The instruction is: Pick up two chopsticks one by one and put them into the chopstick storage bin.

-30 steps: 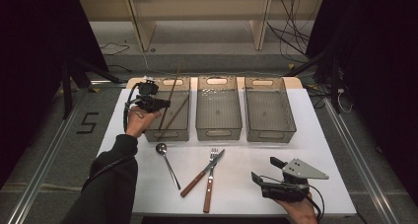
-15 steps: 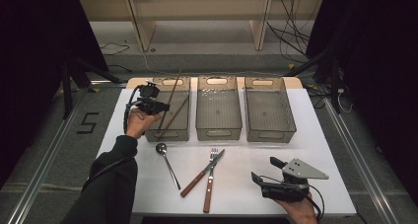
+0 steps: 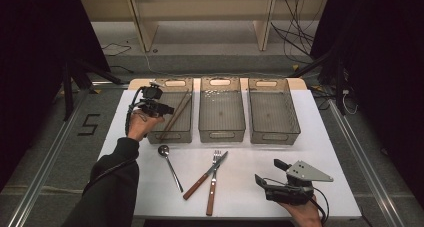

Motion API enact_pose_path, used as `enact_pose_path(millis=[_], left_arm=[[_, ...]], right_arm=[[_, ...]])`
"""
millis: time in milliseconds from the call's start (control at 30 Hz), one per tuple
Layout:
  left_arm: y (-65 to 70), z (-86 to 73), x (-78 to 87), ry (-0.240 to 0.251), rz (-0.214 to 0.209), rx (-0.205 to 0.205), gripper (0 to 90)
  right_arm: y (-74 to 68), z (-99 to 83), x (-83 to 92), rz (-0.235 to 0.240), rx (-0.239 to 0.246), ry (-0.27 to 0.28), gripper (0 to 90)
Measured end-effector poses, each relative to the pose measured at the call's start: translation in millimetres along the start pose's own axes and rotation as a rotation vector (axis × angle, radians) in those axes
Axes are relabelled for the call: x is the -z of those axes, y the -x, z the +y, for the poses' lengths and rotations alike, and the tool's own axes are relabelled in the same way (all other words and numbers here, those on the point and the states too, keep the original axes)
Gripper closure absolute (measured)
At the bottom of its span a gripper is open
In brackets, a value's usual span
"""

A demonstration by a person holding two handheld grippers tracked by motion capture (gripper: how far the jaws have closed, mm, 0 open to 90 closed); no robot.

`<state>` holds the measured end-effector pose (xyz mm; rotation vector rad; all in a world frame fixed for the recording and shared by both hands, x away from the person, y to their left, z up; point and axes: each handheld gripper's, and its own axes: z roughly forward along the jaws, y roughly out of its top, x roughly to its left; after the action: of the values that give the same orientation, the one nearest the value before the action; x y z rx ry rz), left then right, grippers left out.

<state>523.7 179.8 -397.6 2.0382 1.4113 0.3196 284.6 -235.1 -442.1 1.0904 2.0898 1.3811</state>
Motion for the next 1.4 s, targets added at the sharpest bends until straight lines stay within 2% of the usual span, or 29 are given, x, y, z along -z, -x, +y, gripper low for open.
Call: enact_pose_path(millis=[300, 500, 633, 967, 1067, 1233, 1400], left_arm=[[16.2, -4.0, 19.0, 0.018, -0.049, -0.03, 37.7], [27.9, -14.5, 31.8, 0.042, -0.106, -0.051, 30.1], [35.6, -25.3, 39.6, 0.072, -0.144, -0.049, 27.5], [54.6, -61.9, 47.3, 0.109, -0.233, -0.09, 22.3], [56.5, -67.5, 47.9, 0.105, -0.227, -0.108, 22.3], [58.3, -77.5, 49.2, 0.104, -0.226, -0.114, 22.3], [60.8, -88.3, 49.6, 0.11, -0.251, -0.131, 22.3]], right_arm=[[-0.2, 0.0, 0.0, -0.001, 0.001, 0.0, 17.9], [-0.2, -0.1, 0.2, -0.002, 0.002, 0.001, 17.9], [-0.4, -0.1, -0.1, -0.002, 0.002, -0.001, 17.9], [-0.4, 0.0, 0.3, -0.003, 0.0, 0.001, 17.9], [-0.4, 0.1, 0.1, -0.003, -0.002, 0.003, 17.9], [-0.2, 0.3, 0.7, -0.003, 0.001, 0.006, 17.9], [0.2, 0.2, 1.0, -0.005, 0.001, 0.005, 17.9]])
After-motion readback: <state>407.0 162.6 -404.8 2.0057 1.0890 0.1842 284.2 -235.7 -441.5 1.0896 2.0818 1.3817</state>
